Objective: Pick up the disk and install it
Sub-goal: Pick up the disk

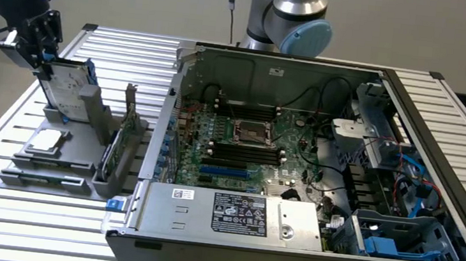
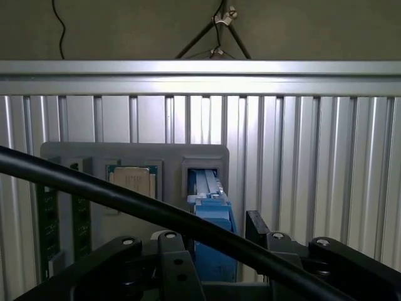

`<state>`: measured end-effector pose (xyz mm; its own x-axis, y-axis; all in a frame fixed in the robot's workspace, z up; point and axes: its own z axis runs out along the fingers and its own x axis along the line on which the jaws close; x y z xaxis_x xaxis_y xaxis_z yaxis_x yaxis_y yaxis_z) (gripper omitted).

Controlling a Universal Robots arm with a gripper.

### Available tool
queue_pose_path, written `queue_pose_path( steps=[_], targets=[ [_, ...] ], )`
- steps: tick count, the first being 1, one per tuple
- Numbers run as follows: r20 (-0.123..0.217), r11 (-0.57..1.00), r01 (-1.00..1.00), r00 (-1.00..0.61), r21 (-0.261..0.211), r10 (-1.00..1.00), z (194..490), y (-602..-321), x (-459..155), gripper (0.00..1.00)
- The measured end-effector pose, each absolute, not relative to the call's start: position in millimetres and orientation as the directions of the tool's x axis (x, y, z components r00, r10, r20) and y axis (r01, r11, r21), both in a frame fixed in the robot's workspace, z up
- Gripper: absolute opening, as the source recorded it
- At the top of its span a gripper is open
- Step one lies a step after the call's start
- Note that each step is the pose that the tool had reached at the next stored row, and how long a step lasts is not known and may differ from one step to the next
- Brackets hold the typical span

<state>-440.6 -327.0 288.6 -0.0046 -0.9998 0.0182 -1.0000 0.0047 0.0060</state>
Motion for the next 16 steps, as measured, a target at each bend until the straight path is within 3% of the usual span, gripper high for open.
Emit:
queue_pose_path(
  steps=[5,8,16],
  targets=[
    [0.02,0.005,-1.0,-0.005,0.006,-1.0,288.6,-326.9,-440.6,0.46],
    [0.021,0.005,-1.0,-0.005,0.006,-1.0,288.6,-326.7,-440.6,0.33],
    [0.023,0.005,-1.0,-0.005,0.006,-1.0,288.6,-326.8,-440.6,0.33]
  ],
)
